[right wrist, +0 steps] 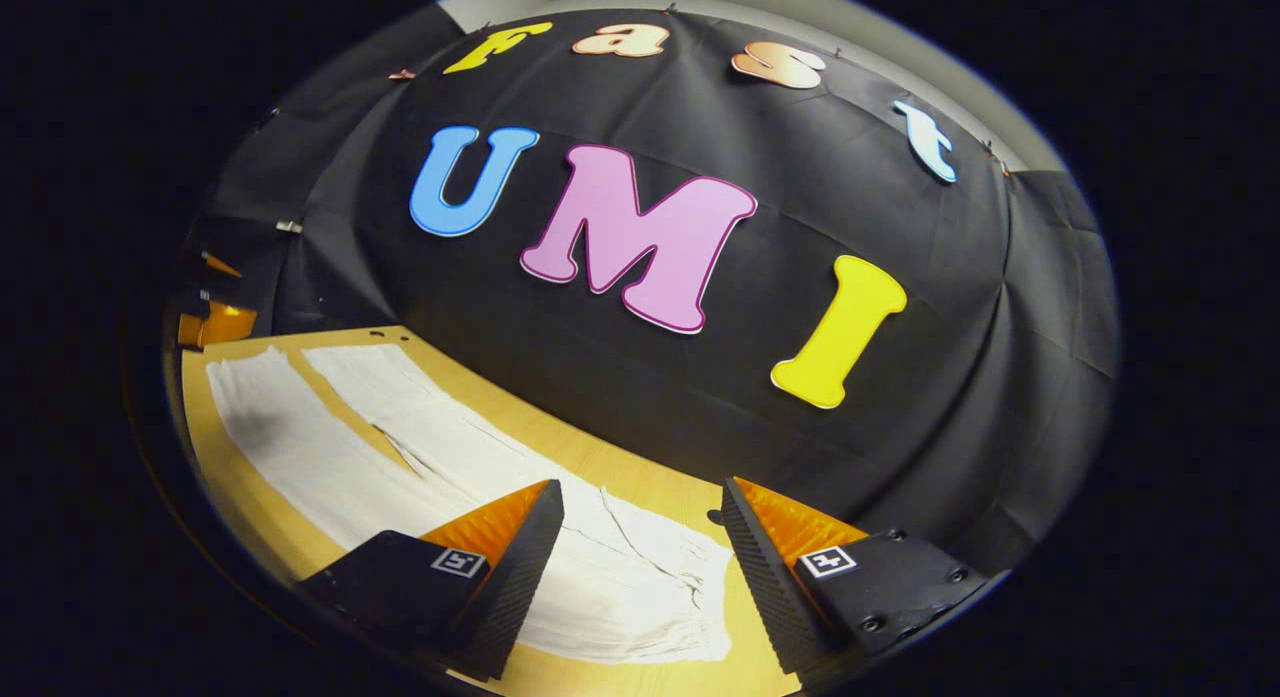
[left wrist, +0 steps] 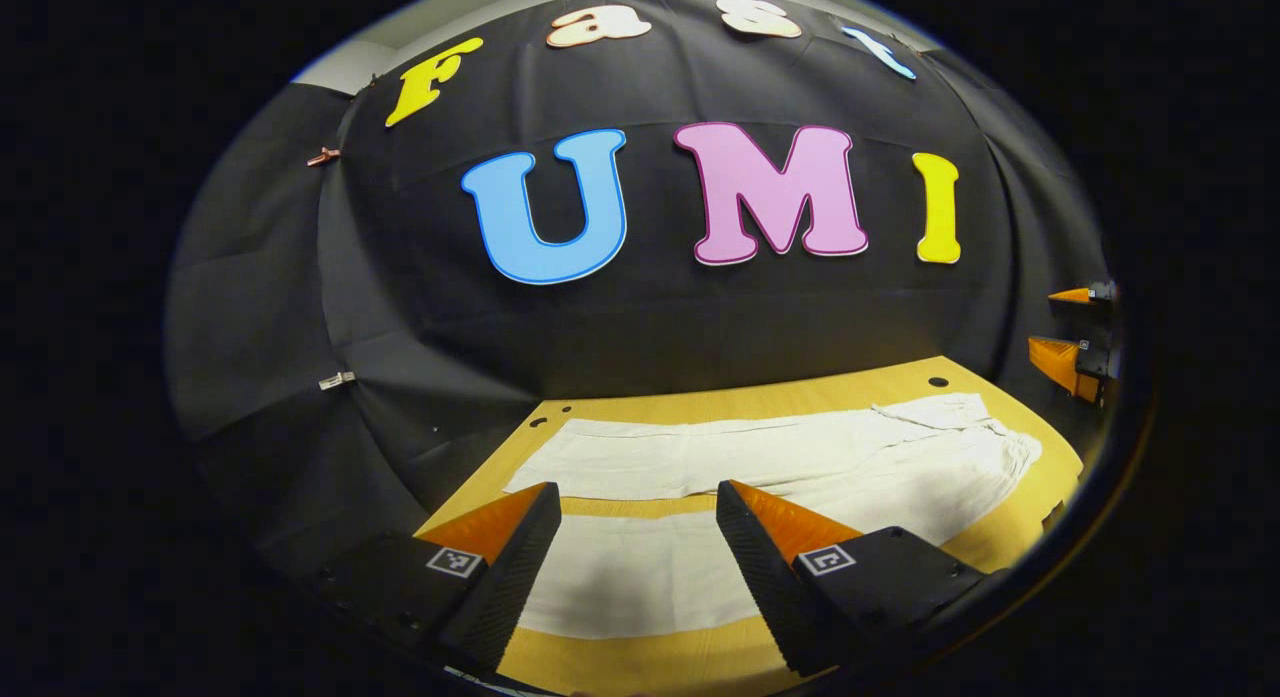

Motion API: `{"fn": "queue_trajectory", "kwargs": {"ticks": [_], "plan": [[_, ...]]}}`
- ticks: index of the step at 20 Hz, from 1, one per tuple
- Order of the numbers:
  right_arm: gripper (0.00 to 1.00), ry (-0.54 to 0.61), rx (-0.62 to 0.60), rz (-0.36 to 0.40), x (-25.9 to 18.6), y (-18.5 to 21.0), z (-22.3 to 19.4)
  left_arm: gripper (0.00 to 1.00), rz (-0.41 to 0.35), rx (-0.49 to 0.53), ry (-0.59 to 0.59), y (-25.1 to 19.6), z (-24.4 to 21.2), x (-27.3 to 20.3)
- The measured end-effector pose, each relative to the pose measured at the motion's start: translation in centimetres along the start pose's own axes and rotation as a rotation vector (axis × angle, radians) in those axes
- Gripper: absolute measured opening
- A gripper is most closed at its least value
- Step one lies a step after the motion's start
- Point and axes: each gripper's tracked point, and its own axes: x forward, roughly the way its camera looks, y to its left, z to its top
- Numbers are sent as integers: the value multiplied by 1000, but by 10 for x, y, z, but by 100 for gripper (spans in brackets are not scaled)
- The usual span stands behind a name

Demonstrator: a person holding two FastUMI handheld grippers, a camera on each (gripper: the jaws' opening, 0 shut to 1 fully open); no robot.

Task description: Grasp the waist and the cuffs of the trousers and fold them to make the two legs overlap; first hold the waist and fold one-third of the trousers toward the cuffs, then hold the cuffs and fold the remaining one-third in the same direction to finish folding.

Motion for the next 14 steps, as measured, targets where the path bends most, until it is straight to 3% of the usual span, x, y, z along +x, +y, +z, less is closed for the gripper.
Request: {"fn": "queue_trajectory", "kwargs": {"ticks": [4,9,14], "plan": [[97,63,-201,76,8,-13,-57,99,44,9,93,8,-32,0],[97,122,-450,270,-7,-5,-112,99,64,69,134,11,-51,-5],[97,198,-612,340,-11,-25,-162,99,44,111,161,10,-62,-7]]}}
